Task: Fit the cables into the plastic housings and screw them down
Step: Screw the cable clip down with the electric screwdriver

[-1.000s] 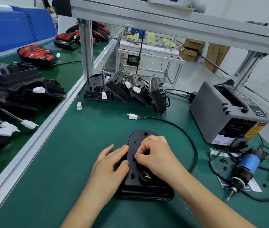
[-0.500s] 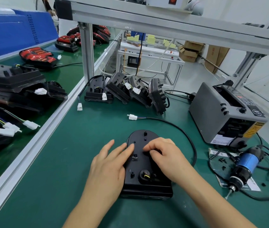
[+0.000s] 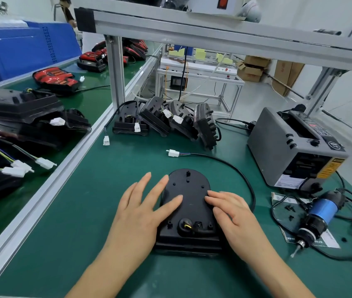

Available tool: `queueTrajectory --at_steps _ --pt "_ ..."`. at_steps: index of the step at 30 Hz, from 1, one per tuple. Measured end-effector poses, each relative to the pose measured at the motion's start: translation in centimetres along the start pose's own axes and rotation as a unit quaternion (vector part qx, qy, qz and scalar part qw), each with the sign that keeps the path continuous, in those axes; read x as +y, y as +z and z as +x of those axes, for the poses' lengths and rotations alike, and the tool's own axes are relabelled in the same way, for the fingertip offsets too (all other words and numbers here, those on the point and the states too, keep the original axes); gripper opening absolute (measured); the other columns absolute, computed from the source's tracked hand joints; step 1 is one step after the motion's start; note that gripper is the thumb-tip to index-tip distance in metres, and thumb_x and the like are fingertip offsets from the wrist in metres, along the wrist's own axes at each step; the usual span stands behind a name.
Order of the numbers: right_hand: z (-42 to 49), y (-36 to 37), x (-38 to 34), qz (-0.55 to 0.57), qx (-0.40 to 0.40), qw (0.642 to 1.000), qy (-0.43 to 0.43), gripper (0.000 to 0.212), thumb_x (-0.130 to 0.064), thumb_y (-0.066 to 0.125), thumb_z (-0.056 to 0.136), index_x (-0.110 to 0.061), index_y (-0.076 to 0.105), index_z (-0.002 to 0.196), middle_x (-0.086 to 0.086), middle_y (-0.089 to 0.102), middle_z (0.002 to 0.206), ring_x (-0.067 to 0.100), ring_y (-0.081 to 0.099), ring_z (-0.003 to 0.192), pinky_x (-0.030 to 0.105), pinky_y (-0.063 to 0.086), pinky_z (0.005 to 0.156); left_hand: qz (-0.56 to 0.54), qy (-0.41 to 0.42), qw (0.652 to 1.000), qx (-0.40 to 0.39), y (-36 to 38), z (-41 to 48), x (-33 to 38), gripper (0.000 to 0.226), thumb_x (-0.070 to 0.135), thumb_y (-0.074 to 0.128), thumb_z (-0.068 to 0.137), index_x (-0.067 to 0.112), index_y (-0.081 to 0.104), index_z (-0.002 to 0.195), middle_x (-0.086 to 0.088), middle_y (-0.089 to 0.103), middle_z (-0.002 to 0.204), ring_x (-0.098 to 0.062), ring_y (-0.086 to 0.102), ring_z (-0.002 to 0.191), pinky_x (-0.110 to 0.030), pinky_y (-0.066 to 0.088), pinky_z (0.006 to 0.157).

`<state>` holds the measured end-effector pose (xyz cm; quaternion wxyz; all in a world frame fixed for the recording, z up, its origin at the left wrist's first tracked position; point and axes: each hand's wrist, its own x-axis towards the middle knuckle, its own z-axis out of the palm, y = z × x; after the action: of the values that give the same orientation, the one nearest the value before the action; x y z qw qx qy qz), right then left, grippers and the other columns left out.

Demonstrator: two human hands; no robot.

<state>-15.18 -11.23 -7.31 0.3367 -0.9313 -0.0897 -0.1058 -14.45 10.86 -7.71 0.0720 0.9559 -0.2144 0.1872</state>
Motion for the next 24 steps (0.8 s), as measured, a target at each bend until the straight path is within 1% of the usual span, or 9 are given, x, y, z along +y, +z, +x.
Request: queueTrajectory --at_steps 8,9,11,13,15,17,20,22,24 --pt "-0.1 -0.1 0.1 0.036 -0.015 0.999 0.017 0.03 -0.013 0.05 0.097 -0.026 0.064 0.12 -0.033 0.046 0.123 -0.003 0.03 0.128 -0.004 0.012 0.098 -0.042 0.002 0.998 -0.036 -0.6 0.4 0.2 0.075 -0.005 0.081 0.05 0.035 0.07 0.112 -0.003 0.061 0.13 -0.04 0.051 0.123 -0.046 0.034 0.103" --pt "-0.2 -0.2 0.1 0.037 -0.015 0.999 0.018 0.029 -0.014 0.051 0.096 -0.026 0.064 0.119 -0.032 0.047 0.124 -0.004 0.03 0.129 -0.002 0.012 0.099 -0.048 0.007 0.998 -0.047 -0.8 0.4 0.2 0.073 -0.004 0.078 0.057 0.035 0.067 0.118 -0.001 0.056 0.136 -0.039 0.045 0.129 -0.045 0.03 0.104" --pt "-0.6 -0.4 0.4 0.025 -0.003 0.999 0.023 0.026 -0.016 0.053 0.096 -0.026 0.066 0.115 -0.026 0.051 0.123 -0.003 0.03 0.129 0.002 0.015 0.102 -0.091 -0.003 0.993 -0.073 -0.4 0.2 0.0 0.071 -0.001 0.056 0.082 0.039 0.043 0.14 0.011 0.026 0.154 -0.025 0.013 0.146 -0.036 0.01 0.114" --pt "-1.3 -0.7 0.7 0.007 0.024 0.999 0.039 0.023 -0.018 0.055 0.094 -0.026 0.068 0.11 -0.025 0.053 0.118 -0.002 0.033 0.125 0.004 0.018 0.099 -0.185 -0.057 0.978 -0.078 0.0 -0.2 -0.4 0.064 0.002 0.034 0.094 0.036 0.025 0.148 0.021 0.014 0.155 -0.005 -0.003 0.145 -0.02 0.002 0.113" --pt "-2.0 -1.1 1.1 -0.026 0.07 0.995 0.066 0.016 -0.02 0.058 0.091 -0.026 0.069 0.103 -0.022 0.053 0.107 0.004 0.041 0.115 0.013 0.028 0.093 -0.249 -0.139 0.956 -0.059 0.1 -0.3 -0.5 0.051 0.012 0.033 0.1 0.03 0.03 0.148 0.019 0.028 0.152 -0.002 0.008 0.142 -0.014 0.009 0.11" --pt "-2.8 -1.8 1.5 -0.072 0.105 0.987 0.1 0.01 -0.027 0.06 0.089 -0.025 0.065 0.098 -0.015 0.053 0.097 0.011 0.048 0.103 0.026 0.037 0.085 -0.233 -0.195 0.951 -0.057 0.2 -0.1 -0.5 0.043 0.031 0.034 0.101 0.024 0.04 0.143 0.016 0.039 0.146 -0.006 0.015 0.142 -0.021 0.018 0.11" --pt "-3.4 -2.4 1.7 -0.07 0.053 0.978 0.189 0.022 -0.046 0.053 0.09 -0.03 0.056 0.104 -0.018 0.056 0.088 0.01 0.055 0.09 0.032 0.043 0.081 -0.182 -0.226 0.95 -0.113 0.6 0.8 -0.5 0.049 0.054 0.027 0.096 0.021 0.055 0.119 0.014 0.051 0.133 -0.011 0.017 0.142 -0.032 0.028 0.106" --pt "-3.2 -2.2 1.7 -0.043 0.007 0.974 0.224 0.034 -0.053 0.048 0.09 -0.031 0.054 0.116 -0.019 0.058 0.091 0.01 0.054 0.092 0.03 0.041 0.083 -0.198 -0.232 0.941 -0.146 1.1 1.5 -0.4 0.056 0.058 0.024 0.094 0.022 0.058 0.117 0.013 0.049 0.137 -0.011 0.015 0.141 -0.033 0.024 0.108" --pt "-2.8 -1.7 1.5 -0.006 -0.01 0.973 0.232 0.046 -0.053 0.047 0.091 -0.029 0.049 0.13 -0.015 0.059 0.109 0.01 0.052 0.102 0.027 0.038 0.089 -0.251 -0.231 0.927 -0.158 1.7 1.9 -0.1 0.055 0.059 0.026 0.093 0.023 0.06 0.117 0.013 0.044 0.142 -0.009 0.013 0.141 -0.033 0.021 0.11"
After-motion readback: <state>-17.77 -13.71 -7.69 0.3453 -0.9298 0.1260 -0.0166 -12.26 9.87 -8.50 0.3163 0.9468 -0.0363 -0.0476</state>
